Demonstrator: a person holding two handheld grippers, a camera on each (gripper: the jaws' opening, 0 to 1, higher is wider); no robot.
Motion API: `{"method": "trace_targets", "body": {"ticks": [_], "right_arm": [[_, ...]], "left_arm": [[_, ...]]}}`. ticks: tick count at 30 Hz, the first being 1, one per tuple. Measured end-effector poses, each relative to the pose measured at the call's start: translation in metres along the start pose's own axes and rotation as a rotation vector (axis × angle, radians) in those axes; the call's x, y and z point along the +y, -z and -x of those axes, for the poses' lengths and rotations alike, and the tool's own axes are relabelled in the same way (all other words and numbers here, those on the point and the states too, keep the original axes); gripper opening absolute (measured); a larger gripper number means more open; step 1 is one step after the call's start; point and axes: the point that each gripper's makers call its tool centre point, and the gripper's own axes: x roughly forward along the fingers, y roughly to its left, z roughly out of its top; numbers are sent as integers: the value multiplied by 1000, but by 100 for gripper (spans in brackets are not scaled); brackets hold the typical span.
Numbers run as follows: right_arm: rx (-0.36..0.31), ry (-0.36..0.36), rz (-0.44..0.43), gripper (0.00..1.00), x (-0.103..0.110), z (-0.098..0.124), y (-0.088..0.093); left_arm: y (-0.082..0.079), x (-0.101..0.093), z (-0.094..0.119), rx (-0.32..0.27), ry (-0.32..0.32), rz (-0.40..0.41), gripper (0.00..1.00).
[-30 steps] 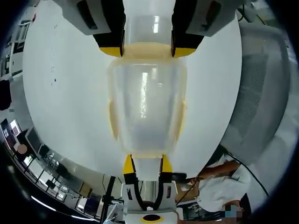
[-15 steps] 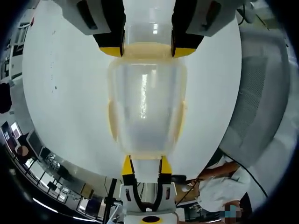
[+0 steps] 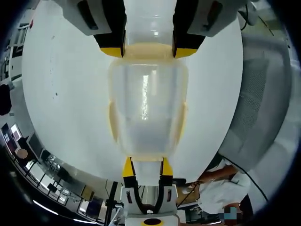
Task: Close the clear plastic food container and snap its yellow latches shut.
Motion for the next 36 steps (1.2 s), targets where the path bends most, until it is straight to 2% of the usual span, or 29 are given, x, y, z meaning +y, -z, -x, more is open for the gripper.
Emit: {"method": "trace_targets", "body": {"ticks": [36], "right_arm": [[3, -10, 17, 35, 1, 17, 39]], "left_arm": [[-38, -2, -22, -15, -2, 15, 37]]}}
